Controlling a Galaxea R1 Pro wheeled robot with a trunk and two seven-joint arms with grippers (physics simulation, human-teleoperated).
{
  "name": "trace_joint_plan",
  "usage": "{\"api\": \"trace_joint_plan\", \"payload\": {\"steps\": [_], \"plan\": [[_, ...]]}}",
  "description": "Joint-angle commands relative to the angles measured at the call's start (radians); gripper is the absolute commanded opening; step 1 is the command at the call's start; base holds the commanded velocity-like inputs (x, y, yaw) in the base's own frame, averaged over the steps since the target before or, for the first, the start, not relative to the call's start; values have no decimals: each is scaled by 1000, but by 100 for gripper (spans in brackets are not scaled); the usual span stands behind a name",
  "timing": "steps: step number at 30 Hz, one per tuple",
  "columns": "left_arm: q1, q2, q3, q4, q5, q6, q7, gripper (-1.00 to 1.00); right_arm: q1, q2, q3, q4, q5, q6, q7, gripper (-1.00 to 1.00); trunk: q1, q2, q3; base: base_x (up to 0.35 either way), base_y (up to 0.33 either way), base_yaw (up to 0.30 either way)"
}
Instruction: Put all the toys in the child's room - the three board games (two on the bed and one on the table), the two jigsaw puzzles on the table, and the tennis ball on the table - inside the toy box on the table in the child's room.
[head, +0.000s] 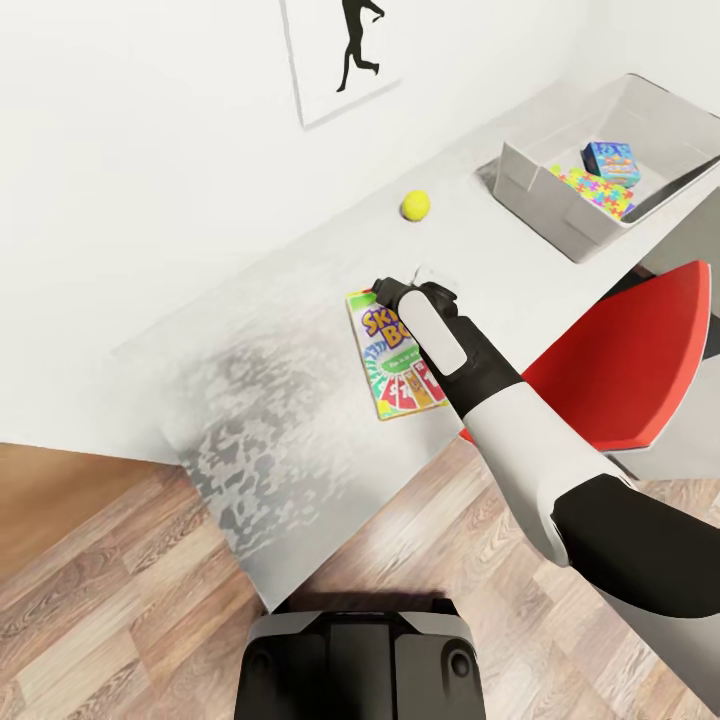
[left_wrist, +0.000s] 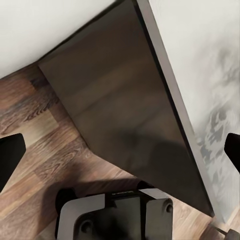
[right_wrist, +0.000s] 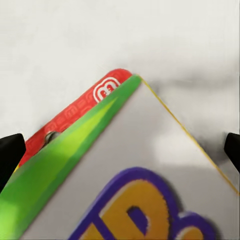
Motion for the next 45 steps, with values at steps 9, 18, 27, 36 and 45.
{"api": "trace_joint_plan", "payload": {"steps": [9, 18, 27, 36, 45], "plan": [[-1, 1, 1, 1, -1, 13, -5, 100, 0, 0, 1, 14, -17, 3, -7, 100, 1, -1, -1, -122, 54, 0], [-1, 1, 0, 1, -1, 13, -5, 100, 0, 0, 1, 14, -17, 15, -6, 100, 1, -1, -1, -33, 150, 0], [-1, 2, -1, 1, -1, 13, -5, 100, 0, 0, 1, 13, -17, 19, -7, 100, 1, -1, -1, -66, 121, 0], [-1, 1, -1, 1, -1, 14, -5, 100, 0, 0, 1, 12, -17, 19, -7, 100, 1, -1, -1, -94, 205, 0], [-1, 0, -1, 1, -1, 13, -5, 100, 0, 0, 1, 12, -17, 19, -7, 100, 1, -1, -1, -144, 209, 0]]}}
